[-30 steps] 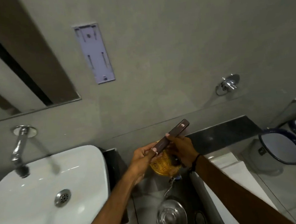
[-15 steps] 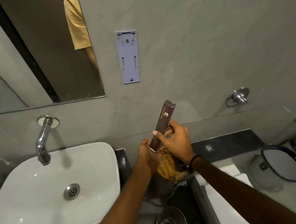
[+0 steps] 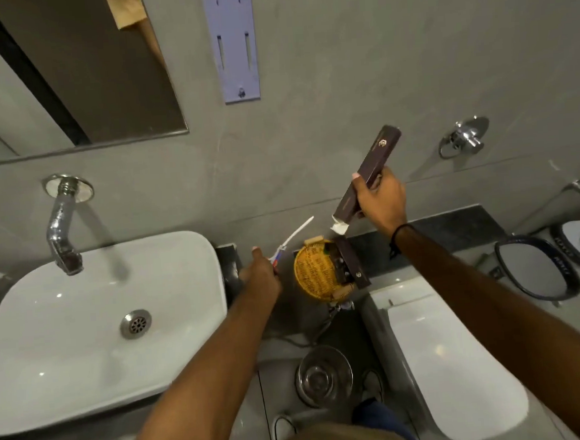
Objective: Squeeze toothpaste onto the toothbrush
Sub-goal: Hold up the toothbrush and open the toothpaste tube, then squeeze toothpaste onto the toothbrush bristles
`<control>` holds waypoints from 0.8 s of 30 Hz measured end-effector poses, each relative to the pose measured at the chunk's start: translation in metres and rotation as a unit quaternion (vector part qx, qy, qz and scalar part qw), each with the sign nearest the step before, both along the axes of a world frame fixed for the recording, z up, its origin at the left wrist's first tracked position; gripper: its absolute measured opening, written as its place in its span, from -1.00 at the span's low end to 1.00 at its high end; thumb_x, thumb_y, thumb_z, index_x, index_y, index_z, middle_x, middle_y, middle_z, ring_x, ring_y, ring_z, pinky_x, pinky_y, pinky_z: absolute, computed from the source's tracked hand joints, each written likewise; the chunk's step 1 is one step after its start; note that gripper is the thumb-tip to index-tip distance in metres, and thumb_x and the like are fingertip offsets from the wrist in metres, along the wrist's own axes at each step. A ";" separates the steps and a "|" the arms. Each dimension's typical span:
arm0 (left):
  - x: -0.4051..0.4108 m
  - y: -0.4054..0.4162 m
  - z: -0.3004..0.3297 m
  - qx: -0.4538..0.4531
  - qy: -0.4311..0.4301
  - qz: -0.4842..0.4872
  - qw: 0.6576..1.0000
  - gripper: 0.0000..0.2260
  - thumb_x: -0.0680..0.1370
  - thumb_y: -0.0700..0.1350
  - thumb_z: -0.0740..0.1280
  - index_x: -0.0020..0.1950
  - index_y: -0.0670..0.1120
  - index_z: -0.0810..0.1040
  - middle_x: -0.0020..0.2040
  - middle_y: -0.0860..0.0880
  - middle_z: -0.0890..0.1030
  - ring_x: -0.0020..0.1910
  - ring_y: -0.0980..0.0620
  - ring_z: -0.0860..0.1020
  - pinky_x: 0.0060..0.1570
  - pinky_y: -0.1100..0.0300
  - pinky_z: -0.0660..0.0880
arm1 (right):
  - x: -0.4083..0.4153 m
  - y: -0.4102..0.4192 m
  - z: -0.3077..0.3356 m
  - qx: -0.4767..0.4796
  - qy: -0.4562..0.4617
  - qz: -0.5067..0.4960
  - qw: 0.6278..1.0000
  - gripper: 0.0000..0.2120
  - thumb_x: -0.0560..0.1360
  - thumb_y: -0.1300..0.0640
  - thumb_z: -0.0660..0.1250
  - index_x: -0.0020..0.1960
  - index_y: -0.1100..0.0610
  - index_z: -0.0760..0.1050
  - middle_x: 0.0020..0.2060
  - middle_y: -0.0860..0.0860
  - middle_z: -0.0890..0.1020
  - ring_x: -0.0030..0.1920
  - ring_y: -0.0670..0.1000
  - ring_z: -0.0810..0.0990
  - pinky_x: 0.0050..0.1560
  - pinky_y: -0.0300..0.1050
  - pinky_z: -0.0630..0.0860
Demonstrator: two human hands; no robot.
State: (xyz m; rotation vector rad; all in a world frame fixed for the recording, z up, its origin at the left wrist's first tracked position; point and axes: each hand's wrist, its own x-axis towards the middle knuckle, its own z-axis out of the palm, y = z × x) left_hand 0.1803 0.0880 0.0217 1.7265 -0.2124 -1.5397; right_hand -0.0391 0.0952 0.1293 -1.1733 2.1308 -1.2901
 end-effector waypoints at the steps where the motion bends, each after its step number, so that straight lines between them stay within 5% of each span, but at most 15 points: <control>1: 0.007 0.003 -0.002 -0.004 0.015 0.022 1.000 -0.57 0.71 0.02 0.15 0.37 -0.30 0.49 0.36 -0.29 0.55 0.35 -0.20 0.55 0.28 0.16 0.51 | -0.012 0.001 -0.010 0.075 0.019 0.005 0.997 -0.63 0.57 -0.01 0.39 0.24 0.24 0.56 0.09 0.17 0.71 0.10 0.21 0.71 0.12 0.17 0.67; 3: 0.013 0.004 0.001 -0.006 0.042 0.037 0.998 -0.67 0.74 -0.04 0.06 0.12 -0.22 0.52 0.35 -0.27 0.56 0.29 -0.21 0.55 -0.04 0.35 0.49 | -0.026 0.009 -0.031 0.222 0.014 0.055 0.973 -0.62 0.55 0.00 0.42 0.19 0.28 0.60 -0.03 0.20 0.72 -0.05 0.20 0.71 -0.12 0.05 0.69; 6: 0.007 0.008 0.006 -0.016 -0.044 -0.009 0.999 -0.65 0.67 0.11 0.24 -0.16 -0.13 0.41 -0.09 -0.18 0.57 -0.29 -0.03 0.53 -0.27 0.23 0.48 | -0.026 0.032 -0.062 0.386 0.049 0.174 0.904 -0.67 0.50 0.01 0.47 0.09 0.24 0.60 -0.22 0.10 0.63 -0.33 0.02 0.55 -0.40 -0.23 0.47; 9: -0.001 0.009 0.002 0.009 -0.071 -0.040 0.997 -0.65 0.62 0.16 0.31 -0.04 -0.14 0.46 -0.15 -0.12 0.55 -0.29 0.06 0.50 -0.18 0.14 0.51 | -0.007 0.054 -0.093 0.472 0.109 0.244 0.840 -0.66 0.48 0.02 0.50 0.17 0.13 0.53 -0.03 0.12 0.66 -0.19 0.01 0.60 -0.15 -0.19 0.57; 12: -0.003 0.011 -0.012 0.014 -0.058 -0.037 0.998 -0.63 0.59 0.20 0.33 -0.11 -0.11 0.49 -0.25 -0.10 0.58 -0.38 0.07 0.51 -0.39 0.21 0.48 | 0.012 0.072 -0.120 0.531 0.178 0.281 0.779 -0.52 0.46 0.02 0.51 0.29 0.23 0.55 0.15 0.16 0.69 0.05 0.08 0.66 0.11 -0.12 0.58; 16: -0.007 0.017 -0.024 0.009 -0.062 -0.042 0.997 -0.63 0.58 0.21 0.34 -0.10 -0.10 0.53 -0.26 -0.09 0.60 -0.44 0.09 0.49 -0.51 0.25 0.42 | 0.031 0.088 -0.140 0.561 0.190 0.315 0.741 -0.55 0.46 0.01 0.52 0.24 0.24 0.57 0.05 0.17 0.68 0.01 0.09 0.64 0.08 -0.10 0.61; 20: -0.002 0.021 -0.030 0.016 -0.086 -0.047 0.995 -0.62 0.57 0.22 0.35 -0.08 -0.11 0.53 -0.24 -0.09 0.61 -0.41 0.07 0.51 -0.49 0.23 0.43 | 0.031 0.087 -0.138 0.540 0.151 0.279 0.779 -0.69 0.50 -0.04 0.47 -0.01 0.20 0.52 -0.27 0.09 0.63 -0.37 0.01 0.59 -0.39 -0.22 0.55; 24: 0.003 0.024 -0.037 0.001 -0.156 -0.078 0.985 -0.58 0.56 0.22 0.37 -0.02 -0.17 0.58 -0.23 -0.13 0.63 -0.39 -0.01 0.55 -0.43 0.16 0.47 | 0.016 0.063 -0.113 0.391 0.214 0.285 0.849 -0.63 0.54 -0.05 0.41 0.19 0.21 0.58 0.03 0.17 0.71 0.00 0.16 0.68 0.14 0.03 0.65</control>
